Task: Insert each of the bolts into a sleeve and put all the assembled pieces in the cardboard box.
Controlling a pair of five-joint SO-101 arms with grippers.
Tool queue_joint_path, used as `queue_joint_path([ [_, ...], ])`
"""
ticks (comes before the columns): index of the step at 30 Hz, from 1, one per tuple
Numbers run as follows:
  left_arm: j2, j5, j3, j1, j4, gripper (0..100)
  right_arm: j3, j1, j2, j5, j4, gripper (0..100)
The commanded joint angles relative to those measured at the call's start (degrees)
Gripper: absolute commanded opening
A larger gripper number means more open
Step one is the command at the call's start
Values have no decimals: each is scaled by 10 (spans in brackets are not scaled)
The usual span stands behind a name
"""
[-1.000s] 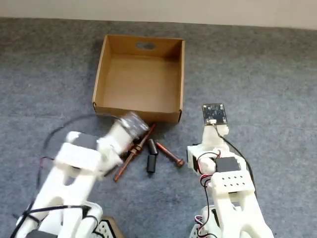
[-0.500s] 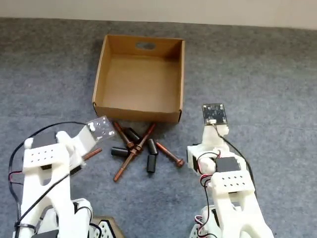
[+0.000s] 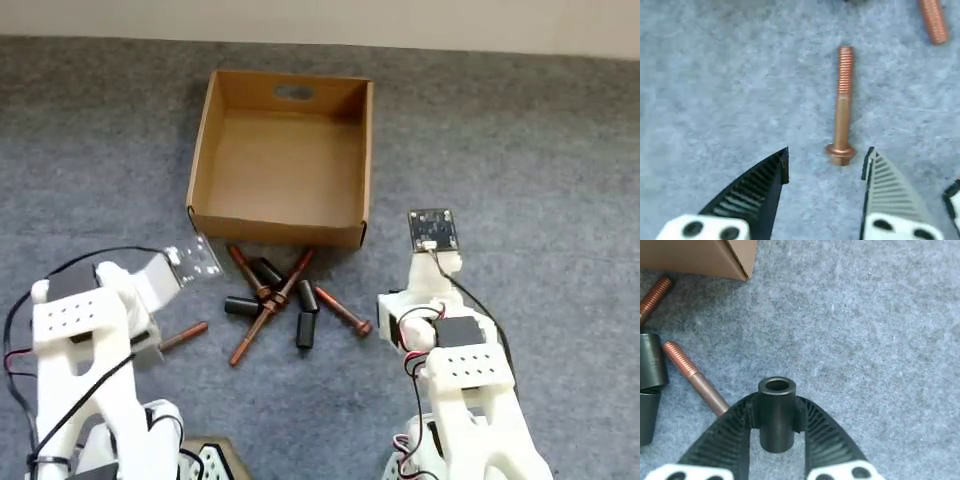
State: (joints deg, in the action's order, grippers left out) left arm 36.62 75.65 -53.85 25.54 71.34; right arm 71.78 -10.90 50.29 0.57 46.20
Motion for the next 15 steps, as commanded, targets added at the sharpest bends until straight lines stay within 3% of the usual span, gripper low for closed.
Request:
queue_joint_path([
  [1,9,-87,57,3,43,248,-1,-2,13,4,-8,5],
  [6,7,-346,51,-35,152,248,-1,-2,13,3,-8,5],
  [9,6,-473,8,-36,168,251,-1,-2,13,3,-8,5],
  [15,8,-507,-84,-36,66,249,-1,-2,13,4,-8,5],
])
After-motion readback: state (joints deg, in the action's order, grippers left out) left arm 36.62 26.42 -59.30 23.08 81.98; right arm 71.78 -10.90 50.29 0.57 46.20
